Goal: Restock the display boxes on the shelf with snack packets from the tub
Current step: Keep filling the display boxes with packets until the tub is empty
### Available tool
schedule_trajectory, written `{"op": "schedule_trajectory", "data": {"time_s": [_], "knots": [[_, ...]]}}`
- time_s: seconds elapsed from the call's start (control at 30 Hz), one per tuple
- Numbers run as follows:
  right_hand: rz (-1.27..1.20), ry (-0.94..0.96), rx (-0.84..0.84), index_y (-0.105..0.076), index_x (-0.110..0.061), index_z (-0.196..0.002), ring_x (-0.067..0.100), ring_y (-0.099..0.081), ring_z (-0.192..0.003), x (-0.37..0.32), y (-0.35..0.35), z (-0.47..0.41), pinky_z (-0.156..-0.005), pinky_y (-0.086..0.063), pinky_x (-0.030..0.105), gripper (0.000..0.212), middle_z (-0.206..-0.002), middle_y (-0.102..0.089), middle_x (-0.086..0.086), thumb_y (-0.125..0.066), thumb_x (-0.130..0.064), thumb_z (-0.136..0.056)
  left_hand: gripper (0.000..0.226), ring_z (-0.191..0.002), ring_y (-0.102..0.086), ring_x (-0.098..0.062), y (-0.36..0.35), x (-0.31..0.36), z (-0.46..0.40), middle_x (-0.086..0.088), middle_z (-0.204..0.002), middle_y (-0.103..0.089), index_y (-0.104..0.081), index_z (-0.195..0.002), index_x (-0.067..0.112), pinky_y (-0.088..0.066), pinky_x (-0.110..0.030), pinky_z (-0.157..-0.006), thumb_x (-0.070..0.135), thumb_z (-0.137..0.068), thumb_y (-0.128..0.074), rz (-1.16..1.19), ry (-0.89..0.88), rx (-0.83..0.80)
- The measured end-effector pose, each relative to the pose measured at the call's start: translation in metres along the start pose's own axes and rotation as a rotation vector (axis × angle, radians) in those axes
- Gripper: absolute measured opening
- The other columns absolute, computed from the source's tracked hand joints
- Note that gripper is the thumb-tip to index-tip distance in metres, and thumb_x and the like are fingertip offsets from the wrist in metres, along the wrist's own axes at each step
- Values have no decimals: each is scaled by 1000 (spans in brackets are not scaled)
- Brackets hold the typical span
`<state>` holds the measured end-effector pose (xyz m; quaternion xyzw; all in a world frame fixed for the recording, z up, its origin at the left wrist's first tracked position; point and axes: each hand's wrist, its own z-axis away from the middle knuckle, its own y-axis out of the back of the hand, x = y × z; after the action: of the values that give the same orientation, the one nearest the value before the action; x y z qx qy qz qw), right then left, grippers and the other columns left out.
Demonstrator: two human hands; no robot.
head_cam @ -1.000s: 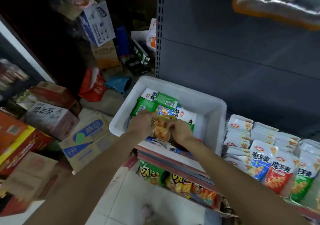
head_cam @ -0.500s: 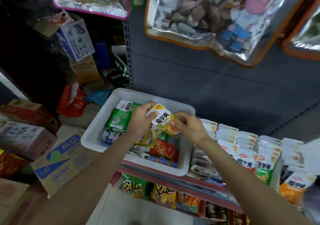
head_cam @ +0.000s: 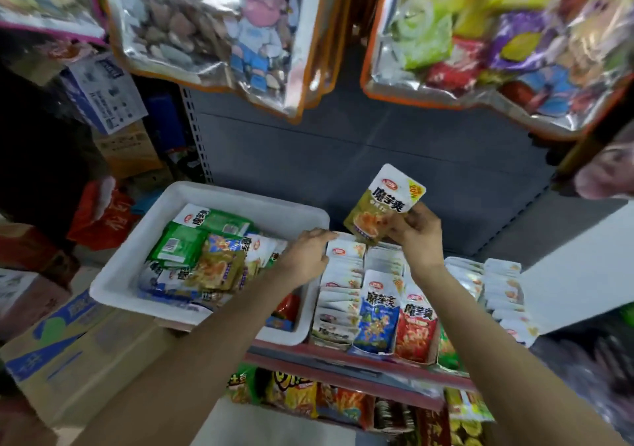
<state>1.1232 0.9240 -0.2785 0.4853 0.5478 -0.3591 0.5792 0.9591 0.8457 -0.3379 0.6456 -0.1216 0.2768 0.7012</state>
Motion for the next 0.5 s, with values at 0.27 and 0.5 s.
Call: {"op": "schedule_trajectory", "data": {"time_s": [0.27,0.5], "knots": [[-63,-84,-205,-61,-12,-100,28,-66,-99,3,0,-11,-87,-54,42,17,-104,-68,13,-58,1,-89,40,-103,-50,-20,-1,3,11,-6,-114,-57,-53,-117,13,-42,-32,-87,-6,-82,-48,77,-29,68],[247,-136,-309,-65,-14,-97,25,-68,-94,24,-5,-12,-91,-53,46,16,-103,-70,12,-65,-3,-85,35,-112,-48,-15,-6,-6,34,0,-119,-55,-60,-102,19,-41,-35,-94,-6,-83,-44,88,-95,23]]}}
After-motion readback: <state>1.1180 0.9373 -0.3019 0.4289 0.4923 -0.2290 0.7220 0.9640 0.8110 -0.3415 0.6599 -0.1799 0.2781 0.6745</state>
